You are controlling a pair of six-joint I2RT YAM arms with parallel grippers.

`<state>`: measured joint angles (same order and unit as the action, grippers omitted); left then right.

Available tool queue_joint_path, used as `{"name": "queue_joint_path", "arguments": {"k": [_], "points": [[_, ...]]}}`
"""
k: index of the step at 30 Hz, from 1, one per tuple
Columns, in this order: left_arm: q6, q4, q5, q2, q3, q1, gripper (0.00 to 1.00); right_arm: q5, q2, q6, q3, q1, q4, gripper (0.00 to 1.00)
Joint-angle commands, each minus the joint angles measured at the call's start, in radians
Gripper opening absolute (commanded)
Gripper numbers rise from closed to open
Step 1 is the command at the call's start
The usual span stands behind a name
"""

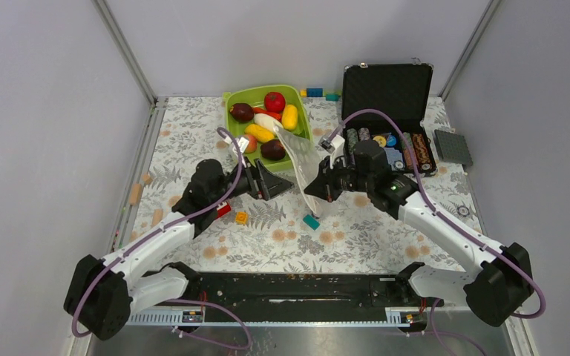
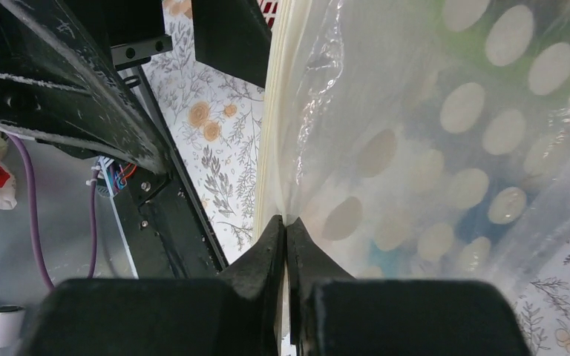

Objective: Place the food in the zip-top bag and seal the zipper
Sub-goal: Open the zipper of the food storage bag at the center of the board.

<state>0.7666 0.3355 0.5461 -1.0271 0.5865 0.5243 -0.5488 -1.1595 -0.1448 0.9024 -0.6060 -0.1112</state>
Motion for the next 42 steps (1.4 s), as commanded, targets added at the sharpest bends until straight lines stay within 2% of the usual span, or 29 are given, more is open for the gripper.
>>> {"name": "queue_joint_path", "arguments": {"k": [1, 5, 13, 17, 19, 24, 28, 29, 30, 32, 33, 34, 38, 42], "points": [[-0.002, 0.069, -0.055, -0.057, 0.097, 0.048, 0.86, -0.011, -0.029, -0.026, 0.048, -0.025, 0.053, 0.04], [-0.019, 0.030, -0.076, -0.091, 0.125, 0.055, 0.69, 0.004, -0.017, -0.019, 0.039, -0.029, 0.046, 0.04], [-0.027, 0.028, -0.074, -0.135, 0.150, 0.064, 0.43, -0.020, -0.010, -0.018, 0.039, -0.035, 0.038, 0.04], [-0.028, 0.035, -0.058, -0.143, 0.154, 0.066, 0.38, -0.036, -0.006, -0.019, 0.041, -0.039, 0.040, 0.04], [-0.027, 0.051, -0.034, -0.150, 0.156, 0.067, 0.31, -0.035, -0.009, -0.020, 0.043, -0.041, 0.040, 0.05], [-0.020, 0.070, -0.015, -0.157, 0.153, 0.069, 0.02, -0.007, -0.021, -0.025, 0.052, -0.042, 0.029, 0.06], [-0.008, 0.098, 0.012, -0.155, 0.140, 0.069, 0.00, 0.020, -0.030, -0.046, 0.058, -0.042, 0.027, 0.12], [-0.008, 0.097, 0.019, -0.152, 0.138, 0.069, 0.00, 0.029, -0.030, -0.045, 0.063, -0.042, 0.021, 0.16], [-0.009, 0.090, 0.019, -0.147, 0.135, 0.069, 0.00, 0.050, -0.029, -0.049, 0.067, -0.042, 0.011, 0.27], [-0.019, 0.057, 0.006, -0.135, 0.133, 0.069, 0.00, 0.112, -0.016, -0.063, 0.069, -0.042, 0.005, 0.61], [-0.025, 0.032, -0.005, -0.128, 0.135, 0.070, 0.00, 0.151, -0.005, -0.080, 0.063, -0.041, 0.015, 0.85], [-0.035, 0.005, -0.016, -0.121, 0.138, 0.071, 0.00, 0.184, 0.010, -0.090, 0.056, -0.042, 0.026, 0.97], [-0.088, -0.127, -0.074, -0.098, 0.158, 0.093, 0.00, 0.264, 0.076, -0.092, 0.022, -0.042, 0.074, 1.00], [-0.129, -0.236, -0.130, -0.085, 0.192, 0.136, 0.00, 0.359, 0.095, -0.034, 0.054, -0.043, 0.034, 1.00]]}}
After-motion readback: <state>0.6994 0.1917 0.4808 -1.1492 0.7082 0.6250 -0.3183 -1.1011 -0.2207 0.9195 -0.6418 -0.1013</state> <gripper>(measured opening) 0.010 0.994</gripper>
